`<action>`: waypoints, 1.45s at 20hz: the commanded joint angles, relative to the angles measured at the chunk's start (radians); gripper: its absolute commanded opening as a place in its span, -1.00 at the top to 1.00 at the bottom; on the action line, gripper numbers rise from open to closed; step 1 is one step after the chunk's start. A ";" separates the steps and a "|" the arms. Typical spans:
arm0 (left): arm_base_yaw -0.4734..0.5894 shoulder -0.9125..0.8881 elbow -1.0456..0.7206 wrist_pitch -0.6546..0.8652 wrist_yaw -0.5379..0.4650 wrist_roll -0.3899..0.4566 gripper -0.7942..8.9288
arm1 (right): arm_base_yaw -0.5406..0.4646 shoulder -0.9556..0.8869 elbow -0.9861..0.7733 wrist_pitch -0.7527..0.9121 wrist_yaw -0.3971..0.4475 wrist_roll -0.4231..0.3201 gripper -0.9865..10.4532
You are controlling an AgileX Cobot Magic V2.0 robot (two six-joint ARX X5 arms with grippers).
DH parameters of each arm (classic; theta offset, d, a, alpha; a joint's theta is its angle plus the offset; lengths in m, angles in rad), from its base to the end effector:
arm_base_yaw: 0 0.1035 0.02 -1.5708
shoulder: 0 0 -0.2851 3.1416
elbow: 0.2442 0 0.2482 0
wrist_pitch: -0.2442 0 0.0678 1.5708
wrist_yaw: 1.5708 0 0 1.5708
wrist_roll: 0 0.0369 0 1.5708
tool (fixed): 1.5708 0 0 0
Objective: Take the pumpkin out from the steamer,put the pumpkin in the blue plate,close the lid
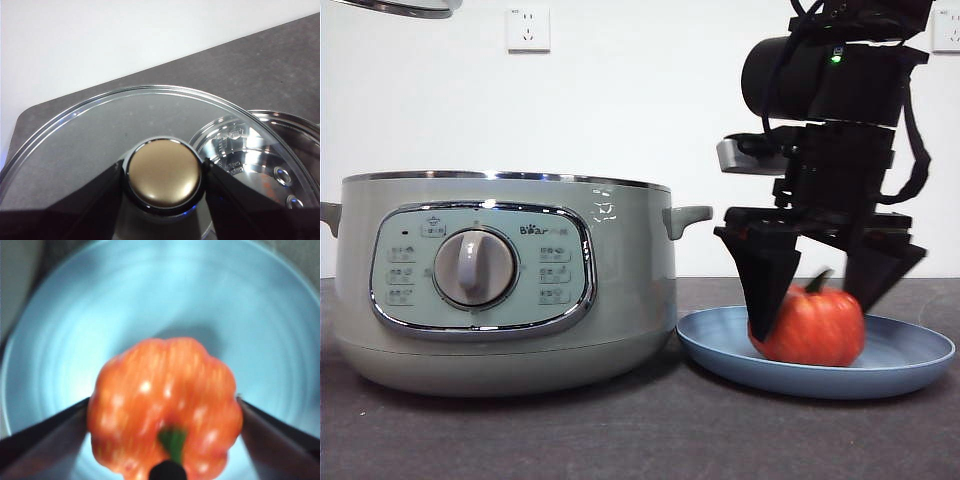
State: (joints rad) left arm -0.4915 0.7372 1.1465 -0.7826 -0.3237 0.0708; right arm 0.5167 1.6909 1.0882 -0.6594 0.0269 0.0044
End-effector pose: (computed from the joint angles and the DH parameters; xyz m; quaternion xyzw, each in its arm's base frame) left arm 0.0952 -0.0376 0.4086 0.1082 0.1673 -0.0883 0.9760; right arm 0.2773 0.1564 0.1997 -0.1567 0.5688 0.1945 0.7837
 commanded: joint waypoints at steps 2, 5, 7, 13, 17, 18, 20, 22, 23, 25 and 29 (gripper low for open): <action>0.000 -0.003 0.021 0.054 0.042 0.000 0.85 | 0.000 -0.046 -0.010 -0.018 0.001 0.017 -0.12; 0.000 0.040 0.021 0.058 0.060 -0.017 0.85 | 0.000 -0.143 -0.010 -0.029 0.001 0.025 -0.12; 0.000 0.090 0.021 0.064 0.110 -0.019 0.85 | 0.000 -0.223 -0.010 -0.032 0.002 0.026 -0.11; 0.000 0.279 0.021 0.181 0.227 -0.022 0.85 | 0.000 -0.452 -0.010 -0.035 0.006 0.032 -0.11; -0.002 0.393 0.021 0.256 0.291 -0.029 0.85 | -0.001 -0.544 -0.010 -0.044 0.008 0.032 -0.11; -0.002 0.415 0.021 0.266 0.305 -0.039 0.85 | -0.001 -0.556 -0.010 -0.047 0.009 0.032 -0.11; -0.007 0.460 0.021 0.285 0.322 -0.045 0.85 | -0.001 -0.570 -0.010 -0.054 0.009 0.032 -0.11; -0.008 0.499 0.021 0.301 0.332 -0.045 0.85 | -0.004 -0.571 -0.010 -0.059 0.009 0.032 -0.11; -0.008 0.517 0.021 0.301 0.333 -0.045 0.85 | -0.008 -0.571 -0.010 -0.061 0.009 0.032 -0.11; -0.014 0.543 0.021 0.302 0.338 -0.045 0.85 | -0.014 -0.571 -0.010 -0.060 0.010 0.032 -0.11; -0.021 0.582 0.021 0.319 0.381 -0.045 0.85 | -0.020 -0.571 -0.010 -0.060 0.009 0.032 -0.11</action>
State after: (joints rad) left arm -0.5076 1.3251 1.1465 -0.5007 0.0525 0.0326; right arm 0.4980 1.1179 1.0859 -0.7246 0.0311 0.0280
